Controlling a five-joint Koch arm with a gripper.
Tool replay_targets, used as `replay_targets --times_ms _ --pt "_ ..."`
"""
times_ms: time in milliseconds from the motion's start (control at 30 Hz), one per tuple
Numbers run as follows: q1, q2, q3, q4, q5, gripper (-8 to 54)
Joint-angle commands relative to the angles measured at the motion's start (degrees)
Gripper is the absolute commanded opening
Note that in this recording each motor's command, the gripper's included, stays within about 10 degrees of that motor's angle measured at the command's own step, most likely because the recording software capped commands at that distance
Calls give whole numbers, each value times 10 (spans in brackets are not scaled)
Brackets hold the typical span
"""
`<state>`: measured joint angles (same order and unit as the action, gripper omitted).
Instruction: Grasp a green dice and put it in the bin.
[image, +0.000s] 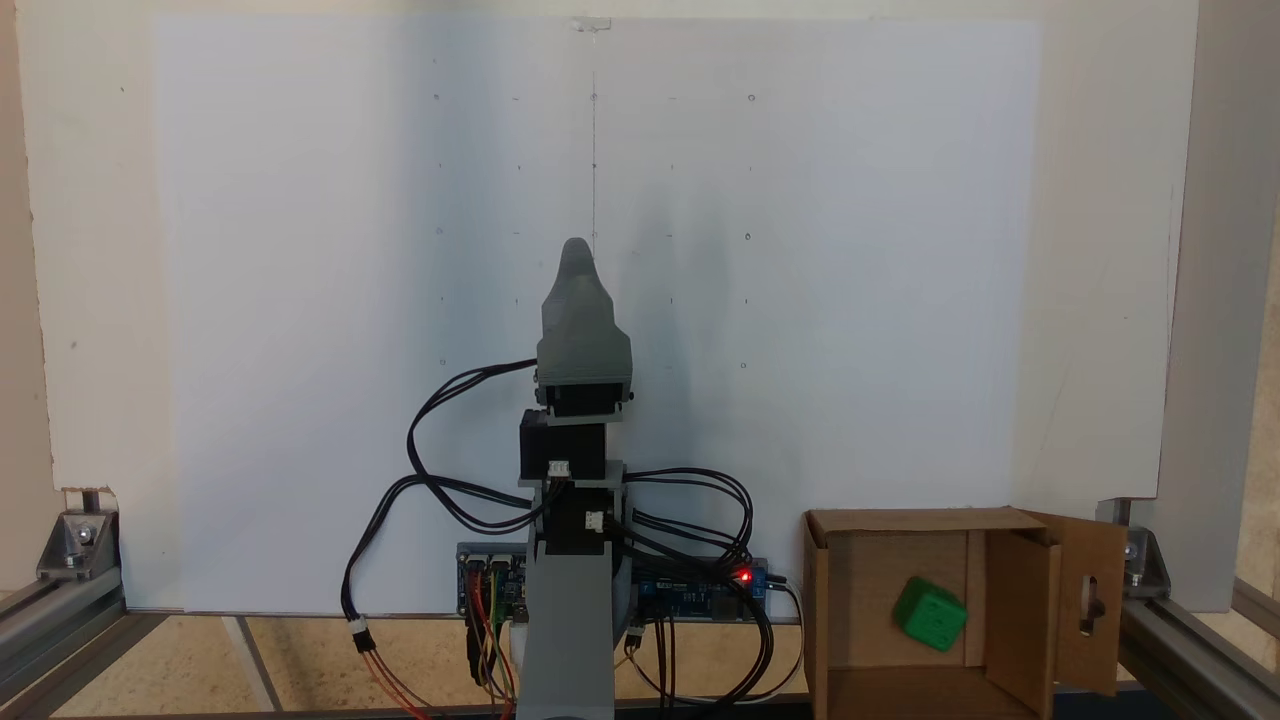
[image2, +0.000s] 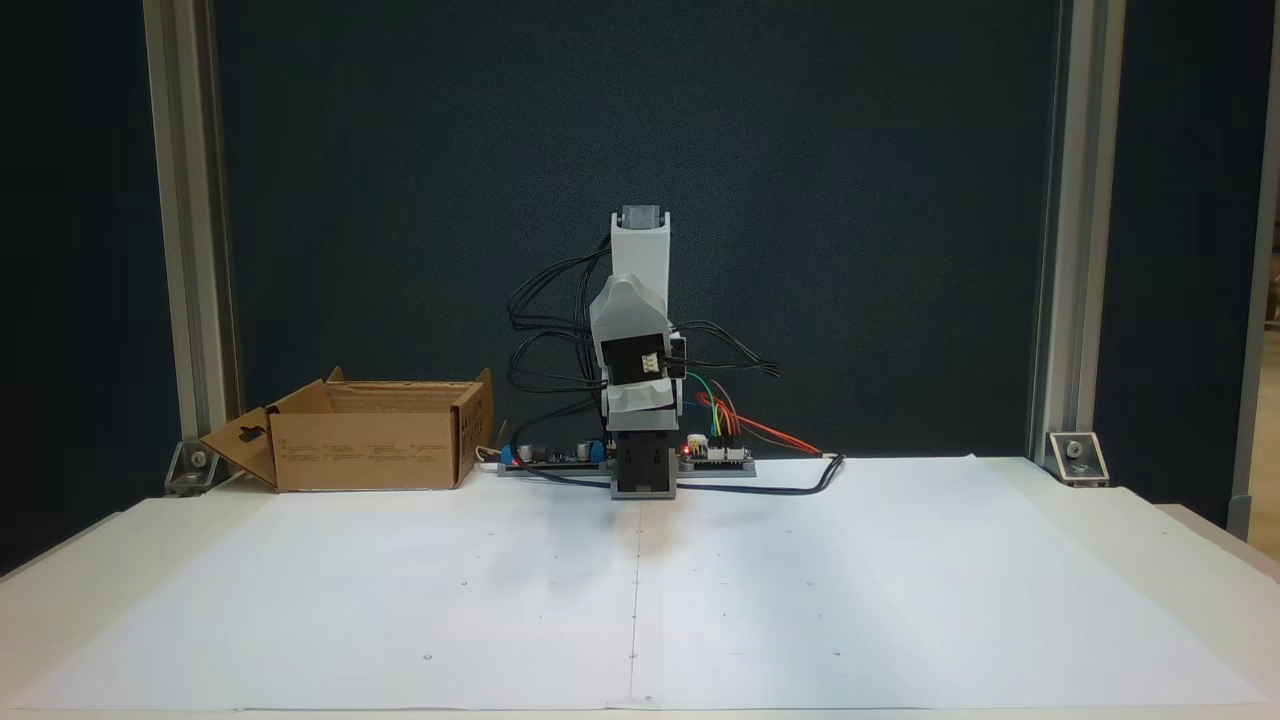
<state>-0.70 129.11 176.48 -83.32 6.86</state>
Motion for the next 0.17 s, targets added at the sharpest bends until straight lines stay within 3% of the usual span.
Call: replay_targets --times_ms 0,133 --pt "0 64 27 -20 -16 447" --pt "0 64 27 -20 -16 447"
